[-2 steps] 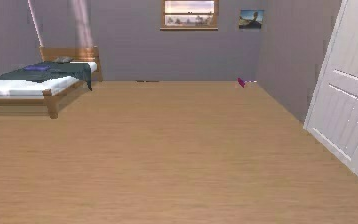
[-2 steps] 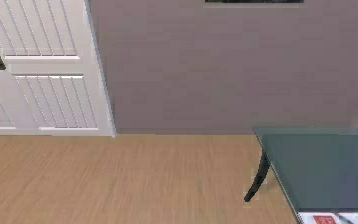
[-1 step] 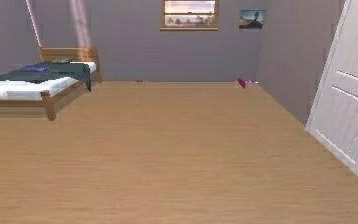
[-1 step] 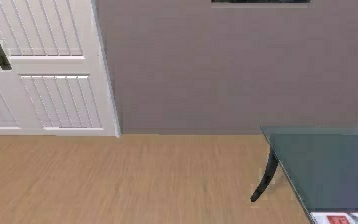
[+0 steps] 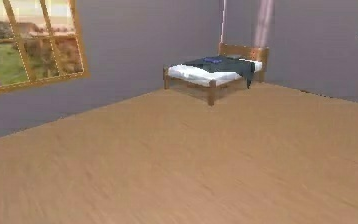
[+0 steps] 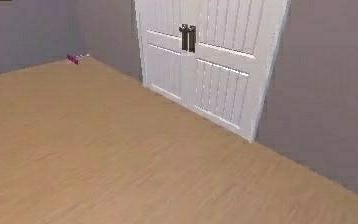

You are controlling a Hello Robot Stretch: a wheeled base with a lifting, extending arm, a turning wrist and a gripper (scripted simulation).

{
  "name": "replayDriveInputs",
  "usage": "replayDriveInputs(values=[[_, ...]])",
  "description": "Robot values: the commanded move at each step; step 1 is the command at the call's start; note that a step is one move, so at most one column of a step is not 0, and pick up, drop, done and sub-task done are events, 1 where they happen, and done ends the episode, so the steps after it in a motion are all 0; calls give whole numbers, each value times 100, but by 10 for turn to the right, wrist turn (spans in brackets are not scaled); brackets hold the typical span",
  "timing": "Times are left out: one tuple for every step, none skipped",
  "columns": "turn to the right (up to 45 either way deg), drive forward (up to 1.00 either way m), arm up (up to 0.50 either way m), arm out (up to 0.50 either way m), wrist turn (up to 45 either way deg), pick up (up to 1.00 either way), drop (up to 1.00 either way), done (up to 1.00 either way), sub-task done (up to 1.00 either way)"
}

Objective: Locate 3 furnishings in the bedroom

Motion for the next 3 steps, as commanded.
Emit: replayDriveInputs(values=[[-420,0,0,0,0,0,0,0,0],[0,85,0,0,0,0,0,0,0],[-270,0,0,0,0,0,0,0,0]])
